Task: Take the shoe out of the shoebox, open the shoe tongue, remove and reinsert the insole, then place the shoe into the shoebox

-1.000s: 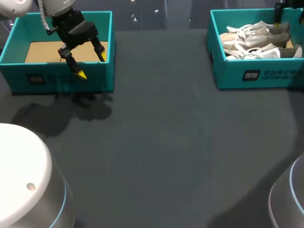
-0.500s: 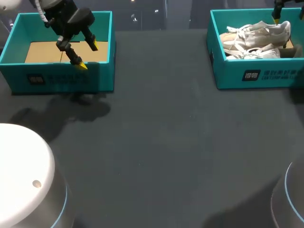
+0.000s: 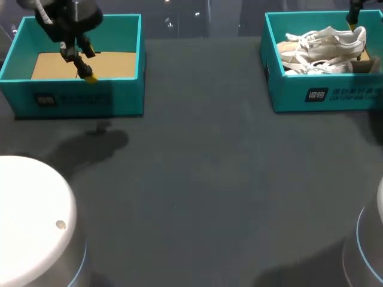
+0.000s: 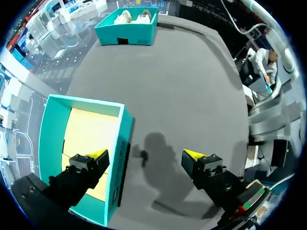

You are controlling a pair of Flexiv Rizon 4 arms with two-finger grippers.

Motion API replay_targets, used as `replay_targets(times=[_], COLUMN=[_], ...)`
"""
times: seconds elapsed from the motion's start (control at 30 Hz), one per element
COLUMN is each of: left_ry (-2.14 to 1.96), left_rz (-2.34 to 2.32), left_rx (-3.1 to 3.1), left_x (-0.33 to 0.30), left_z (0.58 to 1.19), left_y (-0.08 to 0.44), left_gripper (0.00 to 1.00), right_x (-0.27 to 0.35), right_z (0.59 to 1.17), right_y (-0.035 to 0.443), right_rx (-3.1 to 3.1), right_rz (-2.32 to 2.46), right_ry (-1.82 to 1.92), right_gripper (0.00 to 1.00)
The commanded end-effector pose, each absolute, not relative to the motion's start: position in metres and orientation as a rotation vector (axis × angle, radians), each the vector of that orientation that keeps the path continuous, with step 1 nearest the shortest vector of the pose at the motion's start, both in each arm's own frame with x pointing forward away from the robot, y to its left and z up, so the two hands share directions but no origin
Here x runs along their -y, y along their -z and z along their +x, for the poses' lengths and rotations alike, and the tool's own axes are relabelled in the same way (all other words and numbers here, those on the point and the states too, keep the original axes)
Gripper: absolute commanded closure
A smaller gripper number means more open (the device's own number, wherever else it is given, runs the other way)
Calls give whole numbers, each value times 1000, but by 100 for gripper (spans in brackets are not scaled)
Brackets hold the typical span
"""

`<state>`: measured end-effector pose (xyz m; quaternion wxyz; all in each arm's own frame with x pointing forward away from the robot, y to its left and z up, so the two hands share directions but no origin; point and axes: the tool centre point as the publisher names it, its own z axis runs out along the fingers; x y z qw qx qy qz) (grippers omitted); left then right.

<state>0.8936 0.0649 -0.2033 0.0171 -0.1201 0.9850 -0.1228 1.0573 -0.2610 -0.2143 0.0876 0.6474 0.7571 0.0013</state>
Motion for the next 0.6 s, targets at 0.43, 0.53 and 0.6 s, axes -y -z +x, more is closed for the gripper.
replay_targets(times=[0.43, 0.53, 0.6], left_ry=[137, 85, 58], left_rz=[-1608, -1724, -1811], left_rx=[-2626, -2560, -2519], left_x=[-106, -114, -120], left_z=[895, 899, 902], left_y=[185, 188, 190], left_gripper=[0, 0, 0], right_x=[251, 248, 246], right_z=[998, 985, 977], right_y=[201, 200, 201], right_rx=[-2117, -2095, -2072], right_rz=[2114, 2127, 2136], right_ry=[-25, -32, -22], right_gripper=[0, 0, 0])
